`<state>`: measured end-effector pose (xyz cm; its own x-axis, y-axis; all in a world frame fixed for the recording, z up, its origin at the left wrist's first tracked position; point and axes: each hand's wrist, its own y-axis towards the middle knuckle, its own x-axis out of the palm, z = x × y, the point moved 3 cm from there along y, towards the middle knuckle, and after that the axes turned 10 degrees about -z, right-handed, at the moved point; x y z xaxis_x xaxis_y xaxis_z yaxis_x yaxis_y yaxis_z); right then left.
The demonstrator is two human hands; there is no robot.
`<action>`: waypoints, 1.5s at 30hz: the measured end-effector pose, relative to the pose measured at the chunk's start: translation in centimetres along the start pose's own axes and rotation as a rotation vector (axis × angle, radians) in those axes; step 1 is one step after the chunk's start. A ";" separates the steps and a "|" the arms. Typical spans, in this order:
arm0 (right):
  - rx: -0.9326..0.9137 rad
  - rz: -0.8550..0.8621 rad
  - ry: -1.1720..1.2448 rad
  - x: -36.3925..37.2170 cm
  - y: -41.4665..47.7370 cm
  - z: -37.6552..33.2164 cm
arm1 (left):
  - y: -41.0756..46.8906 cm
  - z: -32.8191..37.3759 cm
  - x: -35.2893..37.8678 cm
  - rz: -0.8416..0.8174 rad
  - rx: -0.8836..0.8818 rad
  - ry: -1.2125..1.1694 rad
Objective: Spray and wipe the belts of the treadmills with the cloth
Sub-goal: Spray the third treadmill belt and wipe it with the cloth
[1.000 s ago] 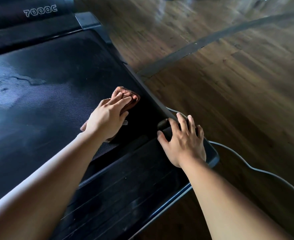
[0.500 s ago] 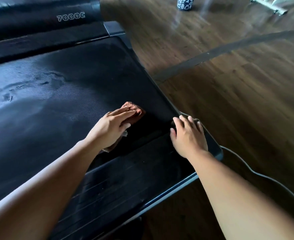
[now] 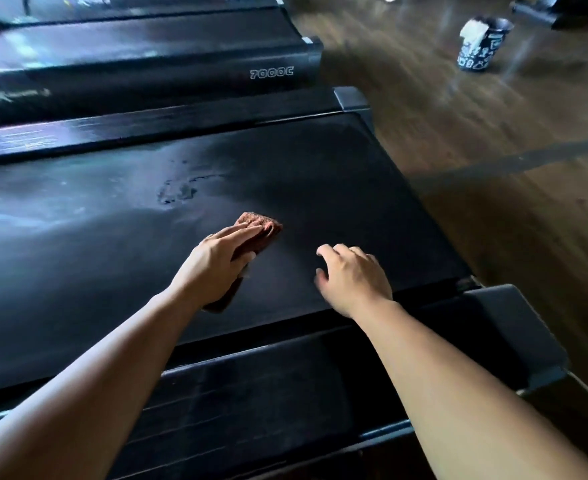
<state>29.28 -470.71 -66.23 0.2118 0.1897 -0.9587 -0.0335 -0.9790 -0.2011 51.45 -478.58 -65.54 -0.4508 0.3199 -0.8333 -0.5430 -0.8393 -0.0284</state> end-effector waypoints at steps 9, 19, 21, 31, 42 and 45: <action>-0.201 -0.095 -0.030 0.7 6.4 -17.7 | -7.3 -13.4 -11.6 0.171 -0.189 0.048; -0.339 -0.156 -0.075 3.7 13.1 -36.4 | -14.1 -28.5 -20.0 0.283 -0.381 0.066; -0.361 -0.154 -0.066 4.4 14.2 -39.9 | -15.4 -31.3 -21.4 0.291 -0.420 0.072; -0.416 -0.121 -0.038 7.1 19.2 -54.5 | -21.1 -45.8 -28.4 0.351 -0.589 0.077; -0.424 -0.109 0.013 11.5 23.6 -65.9 | -24.6 -60.4 -33.9 0.421 -0.740 0.088; -0.421 -0.133 0.013 12.8 24.7 -68.4 | -25.8 -64.3 -35.2 0.432 -0.805 0.056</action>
<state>97.97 -497.57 -69.67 0.2000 0.3175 -0.9269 0.3949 -0.8919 -0.2203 126.89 -496.44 -70.98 -0.4535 -0.0976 -0.8859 0.3324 -0.9408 -0.0666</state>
